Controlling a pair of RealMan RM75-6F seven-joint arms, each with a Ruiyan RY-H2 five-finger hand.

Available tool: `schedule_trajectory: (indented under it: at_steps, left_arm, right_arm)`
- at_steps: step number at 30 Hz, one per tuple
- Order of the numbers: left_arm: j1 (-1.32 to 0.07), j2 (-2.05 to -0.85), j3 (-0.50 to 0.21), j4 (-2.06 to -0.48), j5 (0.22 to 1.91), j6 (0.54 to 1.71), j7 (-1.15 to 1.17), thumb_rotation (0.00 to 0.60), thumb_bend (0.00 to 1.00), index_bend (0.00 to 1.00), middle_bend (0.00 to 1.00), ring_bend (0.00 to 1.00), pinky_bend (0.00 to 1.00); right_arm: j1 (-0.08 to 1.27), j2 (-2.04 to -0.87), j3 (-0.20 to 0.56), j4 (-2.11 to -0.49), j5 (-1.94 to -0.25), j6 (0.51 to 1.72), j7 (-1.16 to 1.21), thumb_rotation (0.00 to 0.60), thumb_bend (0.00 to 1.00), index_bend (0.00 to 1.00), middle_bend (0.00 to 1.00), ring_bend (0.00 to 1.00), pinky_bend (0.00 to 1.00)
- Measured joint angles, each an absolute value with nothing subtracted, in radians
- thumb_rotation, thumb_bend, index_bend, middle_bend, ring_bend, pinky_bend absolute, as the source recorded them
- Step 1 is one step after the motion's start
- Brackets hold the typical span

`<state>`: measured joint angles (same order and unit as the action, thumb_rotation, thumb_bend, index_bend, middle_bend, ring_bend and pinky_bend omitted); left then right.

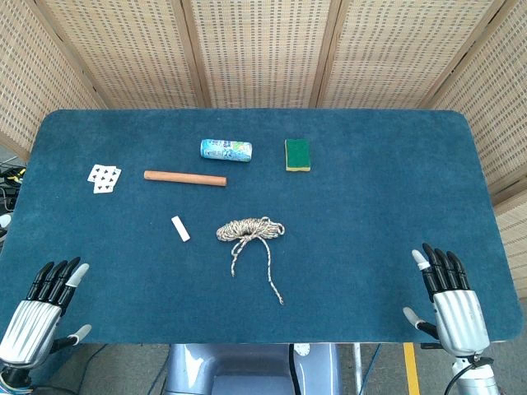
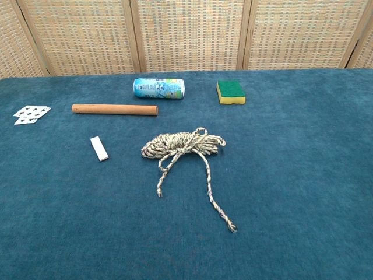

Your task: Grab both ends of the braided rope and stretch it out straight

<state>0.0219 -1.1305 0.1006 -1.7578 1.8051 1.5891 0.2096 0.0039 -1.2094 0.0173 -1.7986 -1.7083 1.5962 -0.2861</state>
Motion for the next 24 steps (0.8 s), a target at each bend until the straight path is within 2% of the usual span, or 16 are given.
schedule_trajectory:
  at_steps: [5,11,13,16,19,22,24]
  left_arm:
    - [0.019,-1.133,0.101,-1.757,1.807,1.583,0.212,0.6,0.0,0.0,0.0,0.0,0.0]
    - [0.015,-1.144,0.097,-1.756,1.8,1.571,0.23,0.6,0.0,0.0,0.0,0.0,0.0]
    - [0.014,-1.147,0.096,-1.761,1.798,1.569,0.236,0.6,0.0,0.0,0.0,0.0,0.0]
    - [0.012,-1.152,0.092,-1.766,1.791,1.563,0.248,0.6,0.0,0.0,0.0,0.0,0.0]
    - [0.007,-1.159,0.086,-1.768,1.777,1.55,0.258,0.6,0.0,0.0,0.0,0.0,0.0]
    - [0.001,-1.165,0.081,-1.772,1.76,1.532,0.27,0.6,0.0,0.0,0.0,0.0,0.0]
    - [-0.003,-1.17,0.078,-1.773,1.752,1.521,0.283,0.6,0.0,0.0,0.0,0.0,0.0]
  right_arm:
    - [0.009,-1.212,0.017,-1.796,-1.707,1.587,-0.285,0.6,0.0,0.02,0.0,0.0,0.0]
    - [0.043,-1.207,0.026,-1.803,-1.69,1.519,-0.304,0.6,0.02,0.13,0.0,0.0,0.0]
    - [0.074,-1.195,0.035,-1.815,-1.687,1.471,-0.32,0.6,0.1,0.18,0.0,0.0,0.0]
    - [0.134,-1.173,0.051,-1.83,-1.693,1.393,-0.343,0.6,0.38,0.26,0.0,0.0,0.0]
    - [0.206,-1.157,0.068,-1.831,-1.71,1.302,-0.39,0.6,0.58,0.28,0.0,0.0,0.0]
    - [0.273,-1.147,0.075,-1.835,-1.721,1.206,-0.41,0.6,0.69,0.29,0.0,0.0,0.0]
    - [0.32,-1.144,0.079,-1.839,-1.725,1.141,-0.411,0.6,0.72,0.3,0.0,0.0,0.0]
